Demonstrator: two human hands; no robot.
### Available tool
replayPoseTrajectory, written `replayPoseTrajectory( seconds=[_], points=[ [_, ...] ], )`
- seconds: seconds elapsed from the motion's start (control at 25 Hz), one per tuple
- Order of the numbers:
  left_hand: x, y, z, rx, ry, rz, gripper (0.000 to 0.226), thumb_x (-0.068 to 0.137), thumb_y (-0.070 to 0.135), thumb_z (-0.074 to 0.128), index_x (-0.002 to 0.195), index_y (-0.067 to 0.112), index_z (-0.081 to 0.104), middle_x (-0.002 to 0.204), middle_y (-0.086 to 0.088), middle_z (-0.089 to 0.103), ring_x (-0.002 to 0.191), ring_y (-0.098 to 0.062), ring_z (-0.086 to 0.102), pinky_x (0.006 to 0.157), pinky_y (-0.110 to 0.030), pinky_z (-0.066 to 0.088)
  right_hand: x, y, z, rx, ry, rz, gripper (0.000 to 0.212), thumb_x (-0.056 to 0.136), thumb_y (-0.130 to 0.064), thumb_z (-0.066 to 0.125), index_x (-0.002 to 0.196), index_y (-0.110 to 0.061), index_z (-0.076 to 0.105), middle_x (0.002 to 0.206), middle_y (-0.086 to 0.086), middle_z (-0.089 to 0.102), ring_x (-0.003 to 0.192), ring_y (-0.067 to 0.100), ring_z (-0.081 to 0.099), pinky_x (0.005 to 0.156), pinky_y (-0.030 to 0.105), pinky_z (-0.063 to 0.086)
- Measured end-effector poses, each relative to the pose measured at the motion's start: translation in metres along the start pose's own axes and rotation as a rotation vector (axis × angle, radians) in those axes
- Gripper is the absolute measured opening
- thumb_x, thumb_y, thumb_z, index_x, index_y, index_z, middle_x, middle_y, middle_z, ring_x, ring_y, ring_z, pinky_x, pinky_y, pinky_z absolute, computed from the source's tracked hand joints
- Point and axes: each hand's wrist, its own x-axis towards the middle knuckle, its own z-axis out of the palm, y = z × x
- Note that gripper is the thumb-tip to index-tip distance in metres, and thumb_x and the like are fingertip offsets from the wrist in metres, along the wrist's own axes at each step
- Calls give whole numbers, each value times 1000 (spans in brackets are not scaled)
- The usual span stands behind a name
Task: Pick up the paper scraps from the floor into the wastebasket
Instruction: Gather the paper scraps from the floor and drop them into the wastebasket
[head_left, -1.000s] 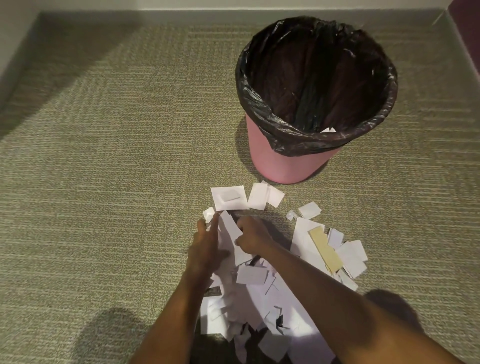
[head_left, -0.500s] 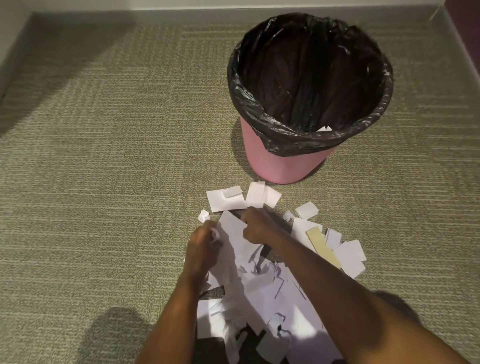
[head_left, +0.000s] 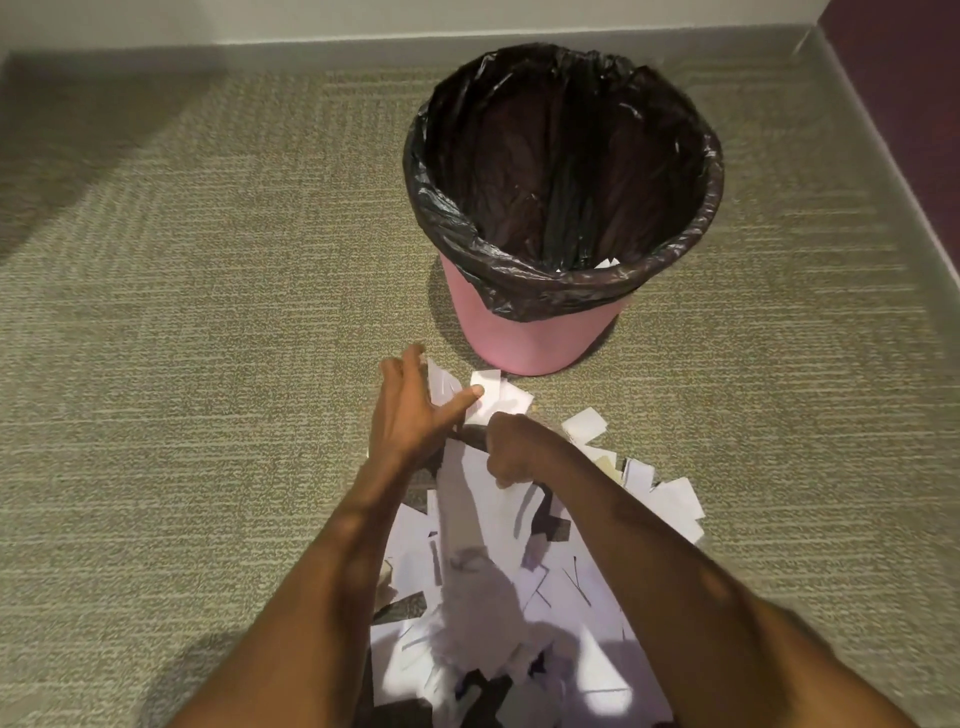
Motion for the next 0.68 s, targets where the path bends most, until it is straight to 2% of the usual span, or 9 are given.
replayPoseTrajectory(
  seconds=[0.12,0.2,0.28,0.36,0.48,0.6,0.68],
  points=[
    [10,13,22,92,-116,-102,113,65,77,63,150,28,8,148,-20,25,130,-38,42,98,-49,46,0,3,12,47,42,24,46,84,-4,61,128,1,51,123,21,61,111,37,60,89,42,52],
    [14,22,39,270,-157,-99,115,65,78,61,151,23,7,143,-25,29,126,-42,43,98,-49,43,-1,2,19,52,46,22,46,87,-5,58,132,1,49,131,23,57,119,41,56,98,49,50],
    [16,28,53,415,-152,-84,113,67,75,64,149,18,12,135,-25,35,118,-42,47,95,-47,44,-2,1,25,46,61,16,46,88,-5,58,133,2,50,131,24,57,121,41,55,100,49,49],
    [18,29,62,481,-157,-84,103,70,65,69,145,14,21,131,-25,36,115,-40,49,93,-45,45,-1,2,28,38,64,19,50,87,-6,60,135,2,48,132,25,57,122,42,54,101,48,48],
    [19,29,64,473,-129,-72,67,81,40,71,130,8,38,125,-22,41,109,-37,52,88,-42,48,-4,3,27,37,81,-5,49,88,-7,59,136,-1,49,132,20,58,122,38,56,101,44,49],
    [19,27,64,466,-27,-27,39,83,8,60,119,4,47,115,-20,48,99,-36,59,79,-42,50,-11,4,21,62,102,-11,42,89,-8,57,131,-4,53,132,18,57,121,37,56,100,43,49],
    [19,25,62,460,-4,5,33,84,1,55,117,2,51,114,-19,49,97,-37,61,78,-43,51,-17,2,15,26,84,-3,40,90,-8,57,130,-4,53,132,18,56,121,36,55,98,41,49]
  ],
)
